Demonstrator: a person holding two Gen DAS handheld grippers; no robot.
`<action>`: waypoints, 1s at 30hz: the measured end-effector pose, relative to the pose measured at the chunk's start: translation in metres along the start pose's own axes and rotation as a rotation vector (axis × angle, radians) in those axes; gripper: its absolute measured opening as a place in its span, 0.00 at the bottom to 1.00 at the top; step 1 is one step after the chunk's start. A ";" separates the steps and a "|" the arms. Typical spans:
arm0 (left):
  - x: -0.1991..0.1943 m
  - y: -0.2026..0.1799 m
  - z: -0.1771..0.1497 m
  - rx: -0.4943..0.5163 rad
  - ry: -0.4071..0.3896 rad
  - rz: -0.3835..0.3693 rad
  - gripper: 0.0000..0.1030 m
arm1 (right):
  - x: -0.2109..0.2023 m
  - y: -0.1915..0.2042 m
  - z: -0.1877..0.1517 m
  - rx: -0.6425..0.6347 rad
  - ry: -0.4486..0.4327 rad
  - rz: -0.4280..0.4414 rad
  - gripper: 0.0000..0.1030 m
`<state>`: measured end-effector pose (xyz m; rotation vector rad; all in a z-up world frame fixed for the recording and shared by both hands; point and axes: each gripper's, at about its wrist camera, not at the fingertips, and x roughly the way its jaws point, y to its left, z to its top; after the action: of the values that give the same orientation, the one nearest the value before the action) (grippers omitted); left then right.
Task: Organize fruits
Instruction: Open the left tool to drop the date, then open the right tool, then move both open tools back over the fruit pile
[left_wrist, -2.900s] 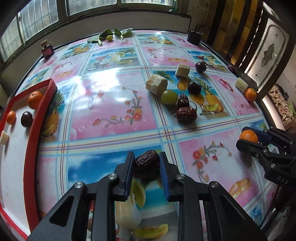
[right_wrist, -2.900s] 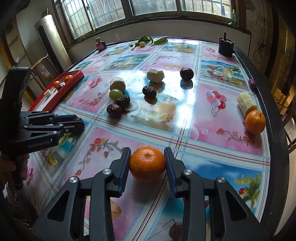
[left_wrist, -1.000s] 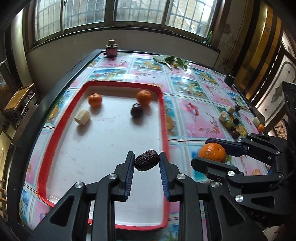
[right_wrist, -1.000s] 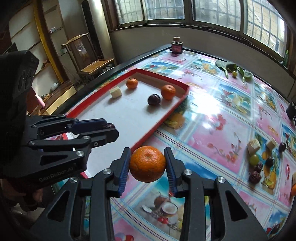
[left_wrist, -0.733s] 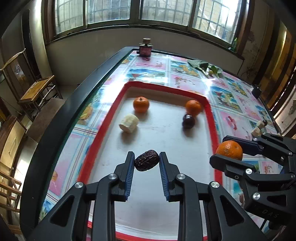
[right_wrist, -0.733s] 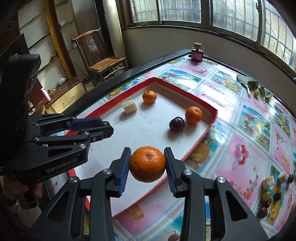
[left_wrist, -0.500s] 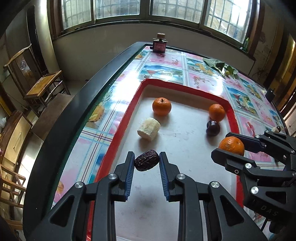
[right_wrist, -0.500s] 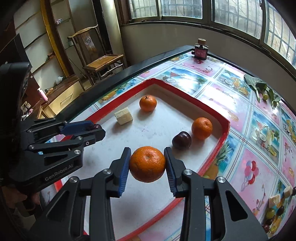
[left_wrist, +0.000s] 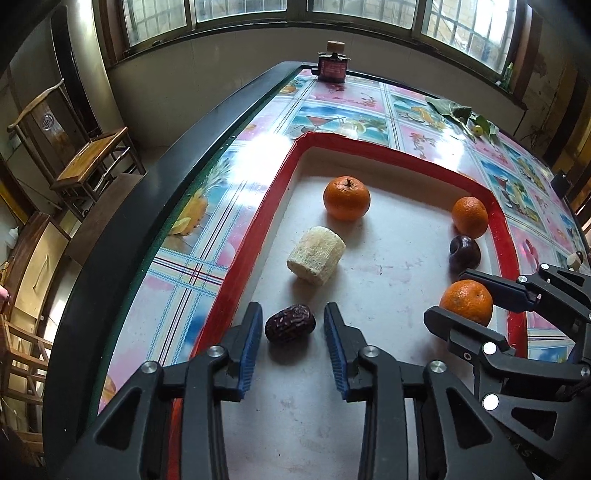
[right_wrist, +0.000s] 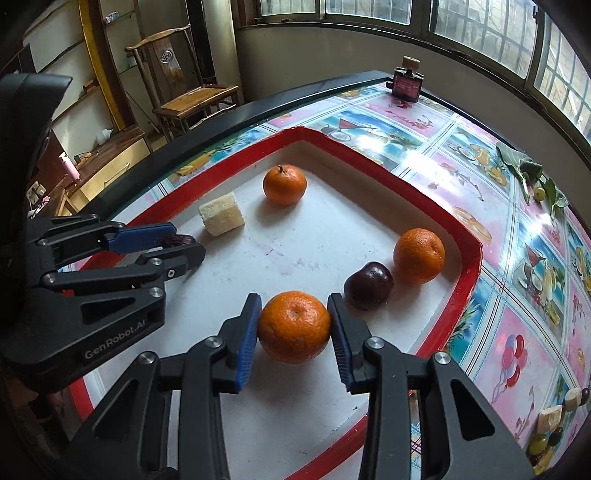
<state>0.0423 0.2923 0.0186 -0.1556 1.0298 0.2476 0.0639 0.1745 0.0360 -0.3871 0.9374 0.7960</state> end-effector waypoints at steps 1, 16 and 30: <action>0.000 -0.001 0.000 0.004 0.002 0.007 0.48 | 0.001 -0.001 0.000 -0.001 0.004 -0.002 0.38; -0.016 -0.011 -0.007 0.015 0.002 0.048 0.73 | -0.027 -0.002 -0.014 0.020 -0.010 -0.050 0.53; -0.060 -0.042 -0.042 -0.058 -0.014 -0.020 0.74 | -0.085 -0.018 -0.073 0.123 -0.048 0.046 0.58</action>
<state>-0.0102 0.2336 0.0493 -0.2161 1.0077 0.2603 0.0072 0.0806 0.0657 -0.2388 0.9479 0.7822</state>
